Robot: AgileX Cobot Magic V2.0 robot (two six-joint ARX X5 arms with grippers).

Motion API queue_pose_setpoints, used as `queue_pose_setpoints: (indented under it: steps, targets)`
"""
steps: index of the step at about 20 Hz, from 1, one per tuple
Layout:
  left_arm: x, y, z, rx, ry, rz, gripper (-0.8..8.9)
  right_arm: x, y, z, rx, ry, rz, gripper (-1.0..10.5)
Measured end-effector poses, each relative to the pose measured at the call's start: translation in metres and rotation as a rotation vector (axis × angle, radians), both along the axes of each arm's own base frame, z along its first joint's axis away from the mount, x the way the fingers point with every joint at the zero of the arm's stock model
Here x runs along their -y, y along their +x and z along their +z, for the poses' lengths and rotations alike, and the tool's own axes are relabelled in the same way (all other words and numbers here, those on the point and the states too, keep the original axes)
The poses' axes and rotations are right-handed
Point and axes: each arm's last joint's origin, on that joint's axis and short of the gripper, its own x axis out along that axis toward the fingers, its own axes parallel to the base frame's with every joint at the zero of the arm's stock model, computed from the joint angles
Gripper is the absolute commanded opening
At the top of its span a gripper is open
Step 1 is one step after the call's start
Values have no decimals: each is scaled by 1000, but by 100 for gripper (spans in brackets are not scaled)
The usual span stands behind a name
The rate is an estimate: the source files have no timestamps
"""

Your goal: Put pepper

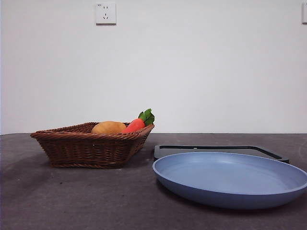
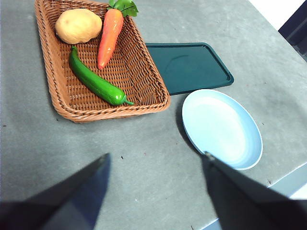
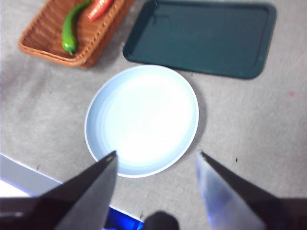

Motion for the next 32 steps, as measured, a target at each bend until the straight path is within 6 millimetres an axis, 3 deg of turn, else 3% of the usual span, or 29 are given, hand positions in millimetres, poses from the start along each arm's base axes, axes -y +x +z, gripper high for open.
queue_pose_setpoints:
  steps: [4,9,14,18,22,32]
  targets:
    - [0,0,0,0,0,0,365,-2,22,-7,-63,-1,-4,311]
    - [0,0,0,0,0,0,365,-8,72,-29,-184,-10,6,310]
    - [0,0,0,0,0,0,365,-20,121,-70,-336,-33,38,310]
    - [0,0,0,0,0,0,365,-30,146,-104,-441,-75,53,295]
    - [0,0,0,0,0,0,365,-36,160,-127,-485,-106,60,295]
    - [0,0,0,0,0,0,365,-38,172,-151,-523,-119,68,219]
